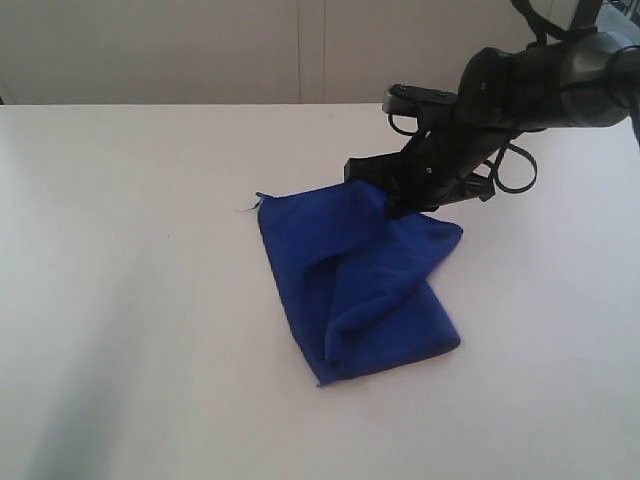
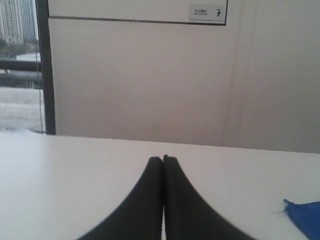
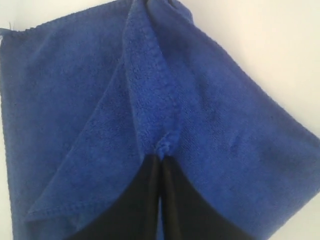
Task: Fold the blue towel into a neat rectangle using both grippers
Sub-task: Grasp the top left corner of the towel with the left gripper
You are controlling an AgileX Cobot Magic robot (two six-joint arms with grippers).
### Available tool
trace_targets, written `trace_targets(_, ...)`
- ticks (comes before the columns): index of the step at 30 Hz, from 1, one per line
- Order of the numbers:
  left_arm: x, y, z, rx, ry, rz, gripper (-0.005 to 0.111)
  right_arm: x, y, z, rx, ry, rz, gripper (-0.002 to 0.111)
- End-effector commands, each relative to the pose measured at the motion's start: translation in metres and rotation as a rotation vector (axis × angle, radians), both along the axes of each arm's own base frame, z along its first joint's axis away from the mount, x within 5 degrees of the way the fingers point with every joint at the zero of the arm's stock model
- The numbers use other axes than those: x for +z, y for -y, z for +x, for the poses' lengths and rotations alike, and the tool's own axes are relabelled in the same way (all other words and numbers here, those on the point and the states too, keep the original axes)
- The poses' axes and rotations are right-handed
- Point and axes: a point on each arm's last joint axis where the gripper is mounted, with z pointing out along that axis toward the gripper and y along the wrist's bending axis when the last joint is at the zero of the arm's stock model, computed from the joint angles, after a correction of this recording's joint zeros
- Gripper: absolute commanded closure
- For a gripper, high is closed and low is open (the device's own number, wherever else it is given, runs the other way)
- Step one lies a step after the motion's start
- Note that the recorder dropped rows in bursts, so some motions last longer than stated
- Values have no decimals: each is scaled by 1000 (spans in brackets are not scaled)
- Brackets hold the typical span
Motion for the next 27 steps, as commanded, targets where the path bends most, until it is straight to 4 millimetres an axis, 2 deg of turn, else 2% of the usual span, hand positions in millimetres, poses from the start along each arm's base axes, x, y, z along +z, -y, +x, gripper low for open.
trace_targets(1, 10, 2, 2, -33, -68, -166, 107, 3, 3, 2, 5, 24, -16, 108)
trace_targets(5, 38, 9, 19, -93, -207, -83, 107, 2, 3, 1, 3, 6, -14, 108)
trace_targets(6, 55, 14, 34, -141, -299, -50, 107, 2, 3, 0, -5, -10, -12, 108)
trace_targets(7, 61, 16, 41, -163, -343, -37, 107, 2, 3, 0, -11, -16, -10, 108)
trace_targets(8, 72, 21, 60, -221, -453, -9, 107, 1, 3, -1, -11, -20, -10, 108)
trace_targets(9, 73, 23, 71, -241, -516, 0, 107, 1, 3, -1, -10, -25, -11, 108)
trace_targets(10, 71, 28, 93, -295, -653, 7, 107, 1, 3, -1, -10, -27, -12, 108)
trace_targets(11, 70, 30, 102, -315, -705, 4, 107, 1, 3, -1, -10, -27, -12, 108)
trace_targets(13, 55, 33, 135, -347, -871, -36, 107, 1, 3, -2, -8, -34, -13, 108)
trace_targets(15, 32, 36, 178, -362, -1030, -70, 107, 1, 3, -2, -4, -35, -20, 108)
trace_targets(16, 26, 37, 190, -372, -1068, -75, 107, 1, 3, -2, -4, -35, -20, 108)
trace_targets(19, 12, 51, 225, -428, -1153, -64, 107, 1, 4, -1, -1, -24, -25, 108)
trace_targets(24, 3, 105, 298, -581, -1173, 95, 107, 0, 5, 1, 17, -11, -57, 108)
trace_targets(27, -5, 125, 323, -623, -1172, 135, 107, -2, 5, 1, 12, -11, -56, 108)
